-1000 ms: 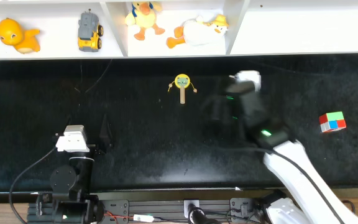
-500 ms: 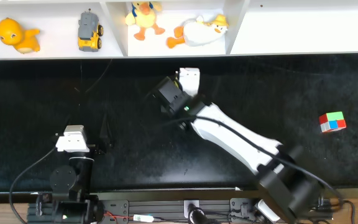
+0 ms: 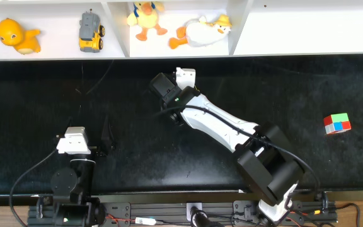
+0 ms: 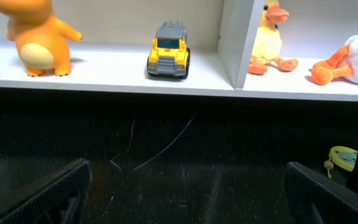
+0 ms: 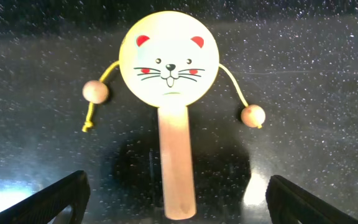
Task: Store Toys
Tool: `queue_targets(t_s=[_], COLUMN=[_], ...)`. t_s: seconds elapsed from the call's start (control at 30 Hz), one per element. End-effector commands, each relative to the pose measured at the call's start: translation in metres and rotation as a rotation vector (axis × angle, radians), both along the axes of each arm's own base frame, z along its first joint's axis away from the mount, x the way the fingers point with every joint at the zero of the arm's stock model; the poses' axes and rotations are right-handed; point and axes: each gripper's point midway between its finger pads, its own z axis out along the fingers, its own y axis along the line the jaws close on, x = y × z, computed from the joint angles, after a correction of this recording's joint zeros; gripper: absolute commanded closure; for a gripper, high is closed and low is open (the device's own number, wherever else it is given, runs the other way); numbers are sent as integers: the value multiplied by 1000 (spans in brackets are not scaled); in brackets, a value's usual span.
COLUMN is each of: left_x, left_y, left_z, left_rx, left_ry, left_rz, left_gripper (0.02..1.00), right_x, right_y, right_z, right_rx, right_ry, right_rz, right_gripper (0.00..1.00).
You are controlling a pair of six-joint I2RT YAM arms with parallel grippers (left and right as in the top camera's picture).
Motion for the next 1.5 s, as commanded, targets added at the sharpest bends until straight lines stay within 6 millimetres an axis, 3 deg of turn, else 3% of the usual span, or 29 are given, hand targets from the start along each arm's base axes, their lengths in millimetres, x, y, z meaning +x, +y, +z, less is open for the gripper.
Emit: queue_targets(t_s=[0.03,0.13,0.2,0.4,0.53,0.7,0.9,1.07,1.27,1.5], left_x=[-1,-1,-1,-1,-1,-1,-1,-1,-1,-1], left_y=[-2,-2,-2,-2,-2,-2,-2,-2,-2,-2], left_z=[1,1,1,1,1,1,1,1,1,1], left_rx=[21,21,21,21,21,21,21,21,21,21], left_ry=[-8,-8,-8,-8,-8,-8,-7,-8,-8,-8], left_rz=[-12,-12,-12,-12,-12,-12,-12,-12,-12,-12], left_gripper=[23,23,23,20,23,23,20,23,20,20], right_x=[9,8,8,8,9,11,11,6,-21,-40], right_y=[0,1,0,0,1,-1,-1,-6,-52,-139], right_z=[-2,-5,-5,-8,-7,-6,-6,20,43,72], right_rx=[14,20,18,15,9,-4,-10,-7,2,45], right_ry=[3,16,17,21,15,4,5,-28,-47,-94], right_rz=[-22,-21,-21,-21,-1,-3,14,69,41,-75], right_gripper=[86,117,226,413,656,822,910,906,901,904])
